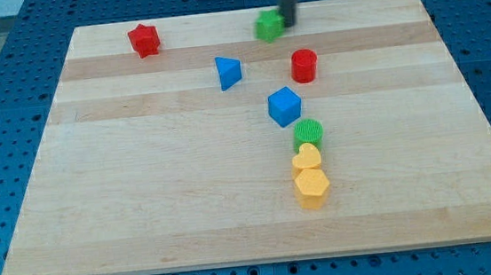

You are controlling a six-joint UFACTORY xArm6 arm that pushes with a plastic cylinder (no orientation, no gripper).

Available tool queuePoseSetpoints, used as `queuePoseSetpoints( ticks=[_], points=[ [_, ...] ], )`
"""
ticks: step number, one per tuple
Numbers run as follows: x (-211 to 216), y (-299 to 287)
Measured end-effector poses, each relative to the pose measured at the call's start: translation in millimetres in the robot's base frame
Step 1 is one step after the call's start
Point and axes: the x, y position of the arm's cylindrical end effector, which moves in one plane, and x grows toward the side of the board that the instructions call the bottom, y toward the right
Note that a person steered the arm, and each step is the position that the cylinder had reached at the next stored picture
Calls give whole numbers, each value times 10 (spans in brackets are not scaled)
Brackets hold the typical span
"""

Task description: Move red star to the left of blue triangle

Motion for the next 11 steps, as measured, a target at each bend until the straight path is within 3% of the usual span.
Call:
queuePoseSetpoints(
  ticks=[1, 2, 3, 4, 6, 7, 8, 10, 11],
  points=[
    [-360, -178],
    [-381, -1193],
    [-145, -1776],
    [-77, -1904],
    [644, -1884],
    [433, -2563],
    [625, -2804],
    [829, -897],
    [947, -1185]
  ],
)
